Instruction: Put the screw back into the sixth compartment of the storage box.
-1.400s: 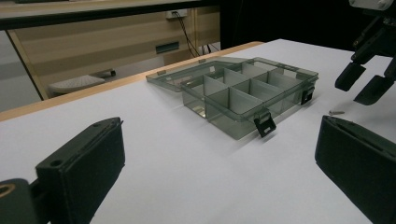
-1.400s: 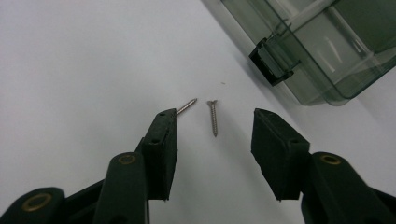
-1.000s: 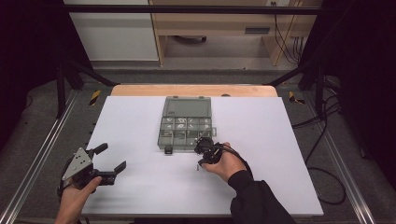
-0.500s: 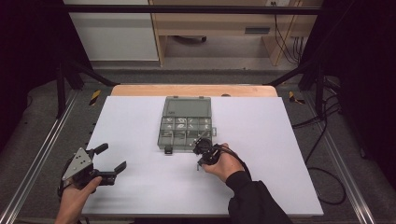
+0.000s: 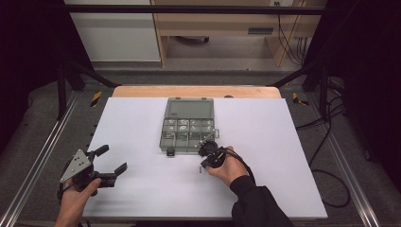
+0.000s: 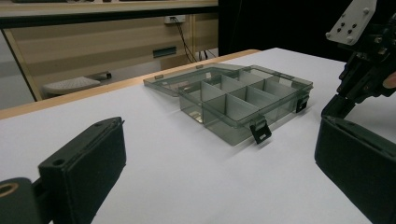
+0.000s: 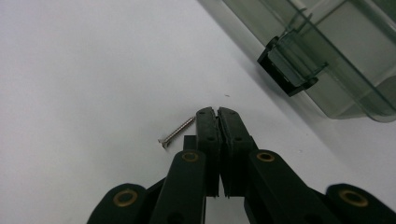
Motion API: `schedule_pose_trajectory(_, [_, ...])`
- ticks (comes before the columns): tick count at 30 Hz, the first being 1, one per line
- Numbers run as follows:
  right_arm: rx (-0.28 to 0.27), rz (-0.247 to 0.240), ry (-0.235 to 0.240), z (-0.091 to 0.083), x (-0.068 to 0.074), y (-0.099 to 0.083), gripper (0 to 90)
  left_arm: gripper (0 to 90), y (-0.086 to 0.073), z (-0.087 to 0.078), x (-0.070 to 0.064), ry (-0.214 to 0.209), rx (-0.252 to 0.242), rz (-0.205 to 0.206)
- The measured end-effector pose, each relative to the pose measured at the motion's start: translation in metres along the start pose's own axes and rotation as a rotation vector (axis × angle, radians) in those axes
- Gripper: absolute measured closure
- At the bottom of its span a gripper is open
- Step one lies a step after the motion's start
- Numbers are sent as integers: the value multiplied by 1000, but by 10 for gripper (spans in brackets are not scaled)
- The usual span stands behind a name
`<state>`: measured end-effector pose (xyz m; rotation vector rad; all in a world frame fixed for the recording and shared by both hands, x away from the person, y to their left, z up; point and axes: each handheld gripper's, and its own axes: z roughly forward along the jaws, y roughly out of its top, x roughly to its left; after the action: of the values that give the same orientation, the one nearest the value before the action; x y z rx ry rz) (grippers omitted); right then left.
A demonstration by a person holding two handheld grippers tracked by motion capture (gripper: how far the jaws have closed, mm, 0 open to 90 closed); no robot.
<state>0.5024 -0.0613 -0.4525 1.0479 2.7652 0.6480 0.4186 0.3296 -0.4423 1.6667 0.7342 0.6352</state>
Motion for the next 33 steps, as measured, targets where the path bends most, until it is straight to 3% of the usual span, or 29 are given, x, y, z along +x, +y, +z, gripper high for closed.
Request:
schedule_pose_trajectory(2, [-30,2,6,-1,-1,-2,877,22,0,0,0,-1,-2,0])
schedule_pose_trajectory(3, [-41,31,11,-3,-1,-3,877,22,0,1,0,-2,-2,1])
schedule_pose_trajectory(13, [-173,61,13,-17,-5,-8,878,22,0,0,0,-1,0,4])
schedule_pose_trajectory(18, [-271,73,18,-22,-2,-3,877,23,1,0,-1,2,-3,8])
schedule_pose_trajectory(24, [-348,48,-13,-24,2,11,877,23,0,-1,0,4,-7,5])
schedule_pose_trajectory(33, [-413,10,-26,-25,6,26,878,23,1,-1,-1,-1,-9,6])
